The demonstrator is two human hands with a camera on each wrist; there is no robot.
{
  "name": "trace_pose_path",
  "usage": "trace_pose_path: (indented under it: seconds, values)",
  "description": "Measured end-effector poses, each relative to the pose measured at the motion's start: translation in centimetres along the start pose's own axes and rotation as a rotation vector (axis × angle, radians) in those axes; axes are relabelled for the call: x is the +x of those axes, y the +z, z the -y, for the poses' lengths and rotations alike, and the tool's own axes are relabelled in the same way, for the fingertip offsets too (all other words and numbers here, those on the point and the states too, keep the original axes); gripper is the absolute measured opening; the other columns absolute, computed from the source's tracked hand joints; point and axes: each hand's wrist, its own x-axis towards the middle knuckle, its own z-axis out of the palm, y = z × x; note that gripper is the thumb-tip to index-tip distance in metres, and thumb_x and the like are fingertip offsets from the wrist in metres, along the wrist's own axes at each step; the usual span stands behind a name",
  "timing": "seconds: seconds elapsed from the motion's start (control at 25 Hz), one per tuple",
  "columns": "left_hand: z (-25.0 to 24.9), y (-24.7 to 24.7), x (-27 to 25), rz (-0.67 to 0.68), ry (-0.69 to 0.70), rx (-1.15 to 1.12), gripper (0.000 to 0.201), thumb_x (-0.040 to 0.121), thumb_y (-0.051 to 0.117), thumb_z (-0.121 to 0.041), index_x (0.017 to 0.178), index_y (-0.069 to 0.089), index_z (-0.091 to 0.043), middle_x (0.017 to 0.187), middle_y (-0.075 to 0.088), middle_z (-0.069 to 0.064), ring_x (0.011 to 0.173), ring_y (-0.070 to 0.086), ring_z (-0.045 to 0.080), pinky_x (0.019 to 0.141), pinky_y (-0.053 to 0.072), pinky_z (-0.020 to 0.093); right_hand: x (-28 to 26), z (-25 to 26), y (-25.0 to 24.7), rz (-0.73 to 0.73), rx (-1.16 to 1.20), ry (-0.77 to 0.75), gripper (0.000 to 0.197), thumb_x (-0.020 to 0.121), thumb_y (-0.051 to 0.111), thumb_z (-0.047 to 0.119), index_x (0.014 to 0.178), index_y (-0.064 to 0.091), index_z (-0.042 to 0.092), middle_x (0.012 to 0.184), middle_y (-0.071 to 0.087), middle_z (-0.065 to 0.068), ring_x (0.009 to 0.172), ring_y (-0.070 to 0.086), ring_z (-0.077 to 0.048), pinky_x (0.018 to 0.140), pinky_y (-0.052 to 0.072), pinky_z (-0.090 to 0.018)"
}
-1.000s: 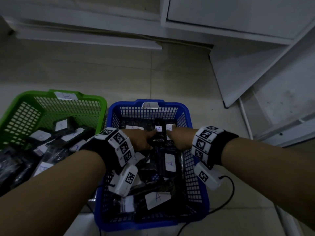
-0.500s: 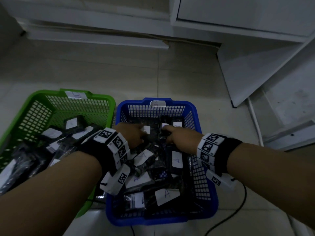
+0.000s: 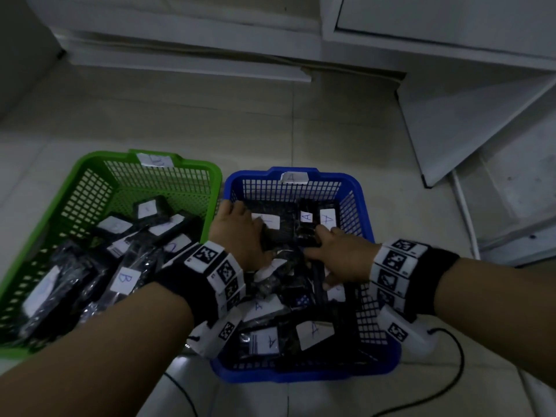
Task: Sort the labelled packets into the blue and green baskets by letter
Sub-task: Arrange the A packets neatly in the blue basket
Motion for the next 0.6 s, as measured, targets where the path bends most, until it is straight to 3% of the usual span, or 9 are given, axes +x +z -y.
trace_pose_path:
  seconds: [0.16,0.28,0.36,0.48,0.6]
  values:
    - [-0.3,-0.7,-0.4,0.052,0.016,-0.088,0.081,0.073,0.032,-0.078,0.135,0.043,-0.026,0.125,0.057,0.007,0.120,0.046,0.028,0.105,0.021,0.046,-0.8,-1.1,-2.1,0.031,0.238,-0.097,0.030,0.082,0.071,0.022,0.105,0.052,0.019,0.100,0.049,0.001,0.093,0.052,-0.020,0.063,0.039,-0.025]
    - [-0.4,-1.4,-0.6,0.143,0.036,-0.262,0.084,0.071,0.054,-0.068,0.139,0.034,-0.023,0.123,0.057,0.007,0.117,0.052,0.028,0.105,0.027,0.048,-1.7,-3.5,-5.0,-0.018,0.433,-0.070,0.016,0.089,0.060,0.012,0.101,0.055,0.022,0.084,0.053,0.011,0.076,0.051,-0.009,0.060,0.037,-0.017]
    - [-0.4,-1.7,-0.9,0.193,0.023,-0.357,0.091,0.067,0.065,-0.064,0.139,0.030,-0.021,0.128,0.053,0.007,0.121,0.050,0.028,0.106,0.027,0.048,-1.6,-4.9,-6.3,-0.174,0.638,0.010,0.018,0.091,0.056,0.011,0.099,0.055,0.027,0.085,0.054,0.012,0.079,0.055,-0.011,0.064,0.043,-0.020]
    - [0.3,-2.0,-1.2,0.073,-0.021,-0.422,0.083,0.065,0.071,-0.054,0.132,0.038,-0.019,0.126,0.052,0.006,0.118,0.050,0.027,0.104,0.031,0.046,1.4,-4.9,-5.9,-0.437,1.143,0.220,0.033,0.091,0.051,-0.003,0.112,0.060,0.020,0.098,0.063,-0.007,0.079,0.061,-0.022,0.064,0.050,-0.030]
    - [1.9,-2.5,-1.4,-0.022,-0.045,-0.435,0.073,0.066,0.074,-0.041,0.128,0.043,-0.017,0.125,0.050,0.008,0.115,0.049,0.028,0.095,0.046,0.044,5.1,-4.0,-4.6,-0.455,1.310,0.377,0.036,0.089,0.054,-0.002,0.124,0.057,0.006,0.104,0.060,-0.013,0.079,0.059,-0.025,0.068,0.054,-0.036]
